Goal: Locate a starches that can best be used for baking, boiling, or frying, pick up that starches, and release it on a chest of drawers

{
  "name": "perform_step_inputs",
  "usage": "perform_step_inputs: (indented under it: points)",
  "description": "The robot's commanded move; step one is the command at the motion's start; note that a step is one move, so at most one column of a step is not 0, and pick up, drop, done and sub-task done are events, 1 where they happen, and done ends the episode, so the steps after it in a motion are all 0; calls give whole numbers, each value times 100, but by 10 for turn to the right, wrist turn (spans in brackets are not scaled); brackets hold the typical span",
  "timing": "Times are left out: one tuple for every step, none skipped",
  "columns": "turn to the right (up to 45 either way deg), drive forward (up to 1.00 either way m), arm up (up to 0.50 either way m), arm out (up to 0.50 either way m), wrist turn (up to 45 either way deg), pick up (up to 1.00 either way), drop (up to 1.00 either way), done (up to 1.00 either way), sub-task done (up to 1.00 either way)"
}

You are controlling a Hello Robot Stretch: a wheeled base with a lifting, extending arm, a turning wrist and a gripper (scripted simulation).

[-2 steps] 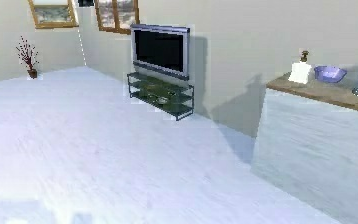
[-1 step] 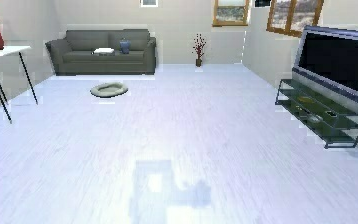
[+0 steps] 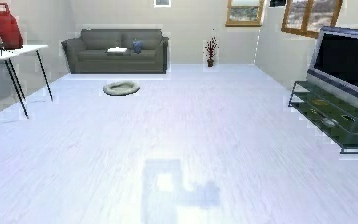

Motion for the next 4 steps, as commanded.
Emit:
perform_step_inputs:
  points:
    - [0,20,0,0,0,0,0,0,0]
    - [-450,0,0,0,0,0,0,0,0]
    - [-420,0,0,0,0,0,0,0,0]
    - [0,55,0,0,0,0,0,0,0]
